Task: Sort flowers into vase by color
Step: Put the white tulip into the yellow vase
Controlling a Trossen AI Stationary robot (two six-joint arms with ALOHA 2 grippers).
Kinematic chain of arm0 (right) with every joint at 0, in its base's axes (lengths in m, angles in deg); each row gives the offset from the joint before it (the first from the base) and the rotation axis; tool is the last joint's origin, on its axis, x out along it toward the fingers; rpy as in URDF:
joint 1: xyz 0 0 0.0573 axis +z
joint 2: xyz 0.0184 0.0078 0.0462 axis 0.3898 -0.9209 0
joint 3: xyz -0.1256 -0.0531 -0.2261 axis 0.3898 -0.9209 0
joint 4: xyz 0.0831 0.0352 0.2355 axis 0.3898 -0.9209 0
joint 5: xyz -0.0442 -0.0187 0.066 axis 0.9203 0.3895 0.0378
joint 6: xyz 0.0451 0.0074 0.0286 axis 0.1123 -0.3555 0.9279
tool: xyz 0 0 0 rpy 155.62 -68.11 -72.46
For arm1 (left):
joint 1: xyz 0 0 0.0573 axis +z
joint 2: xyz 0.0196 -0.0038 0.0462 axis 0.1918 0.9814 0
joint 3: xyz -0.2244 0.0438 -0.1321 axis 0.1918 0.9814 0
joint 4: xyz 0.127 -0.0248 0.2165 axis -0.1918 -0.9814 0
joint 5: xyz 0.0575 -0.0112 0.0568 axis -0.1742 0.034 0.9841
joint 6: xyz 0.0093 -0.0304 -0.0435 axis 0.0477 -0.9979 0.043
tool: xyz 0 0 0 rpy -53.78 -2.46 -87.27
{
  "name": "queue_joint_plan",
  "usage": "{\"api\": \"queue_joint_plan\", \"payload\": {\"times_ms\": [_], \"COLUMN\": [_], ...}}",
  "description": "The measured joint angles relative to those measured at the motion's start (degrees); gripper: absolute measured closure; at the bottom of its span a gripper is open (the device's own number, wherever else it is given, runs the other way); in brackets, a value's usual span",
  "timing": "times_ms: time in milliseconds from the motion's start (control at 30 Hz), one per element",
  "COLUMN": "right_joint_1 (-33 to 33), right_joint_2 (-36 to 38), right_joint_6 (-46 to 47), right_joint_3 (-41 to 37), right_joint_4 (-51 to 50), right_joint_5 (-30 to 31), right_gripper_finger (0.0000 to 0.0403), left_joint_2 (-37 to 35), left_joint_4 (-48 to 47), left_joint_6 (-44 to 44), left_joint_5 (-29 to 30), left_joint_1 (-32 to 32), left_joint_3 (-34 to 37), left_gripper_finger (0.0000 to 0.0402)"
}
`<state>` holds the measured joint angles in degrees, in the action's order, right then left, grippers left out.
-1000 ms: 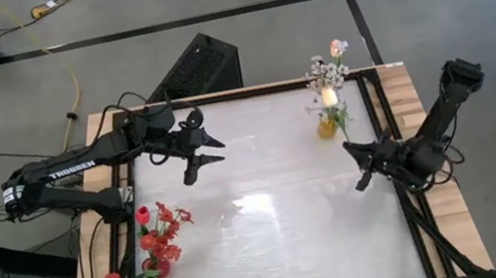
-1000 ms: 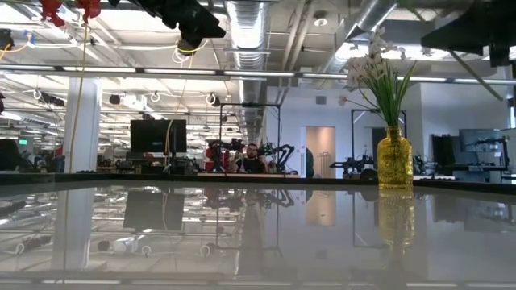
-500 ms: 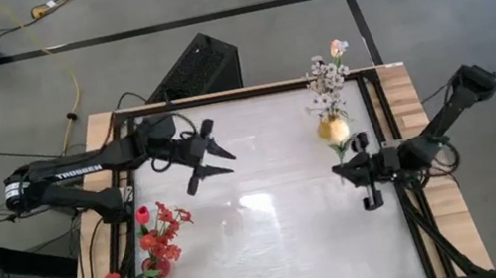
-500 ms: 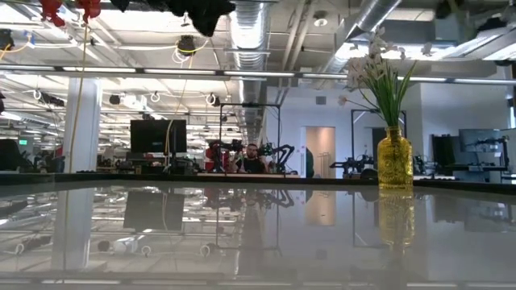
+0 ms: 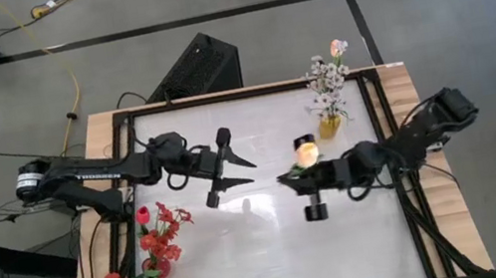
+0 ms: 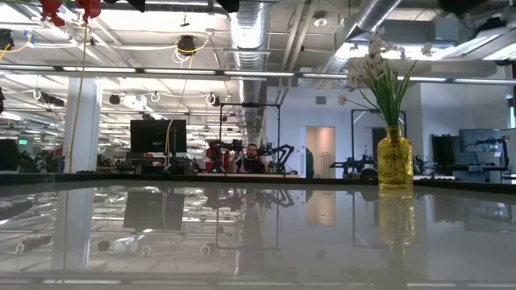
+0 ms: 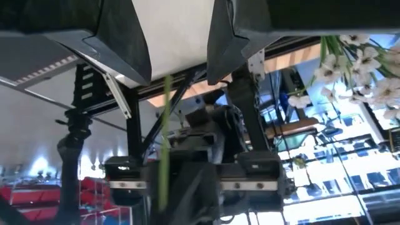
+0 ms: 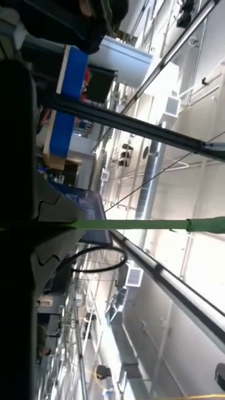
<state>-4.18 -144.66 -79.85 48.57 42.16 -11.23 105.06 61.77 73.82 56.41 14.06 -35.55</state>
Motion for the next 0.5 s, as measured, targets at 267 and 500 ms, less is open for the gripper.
{"api": "queue_joint_plan", "payload": {"times_ms": [267,500], "right_joint_1": [-4.0,-7.1], "right_joint_2": [-7.2,-10.2], "right_joint_6": [0.1,0.2], "right_joint_3": [7.9,9.7], "right_joint_4": [-1.0,-1.0], "right_joint_5": [-1.7,-1.7], "right_gripper_finger": [0.0378,0.0378], "left_joint_2": [0.0,0.0], "left_joint_4": [-0.1,-0.3], "left_joint_6": [-0.8,-0.3], "left_joint_5": [0.9,-1.1], "left_joint_1": [0.0,0.1], "left_joint_3": [0.0,0.0], "left_gripper_finger": [0.0255,0.0255]}}
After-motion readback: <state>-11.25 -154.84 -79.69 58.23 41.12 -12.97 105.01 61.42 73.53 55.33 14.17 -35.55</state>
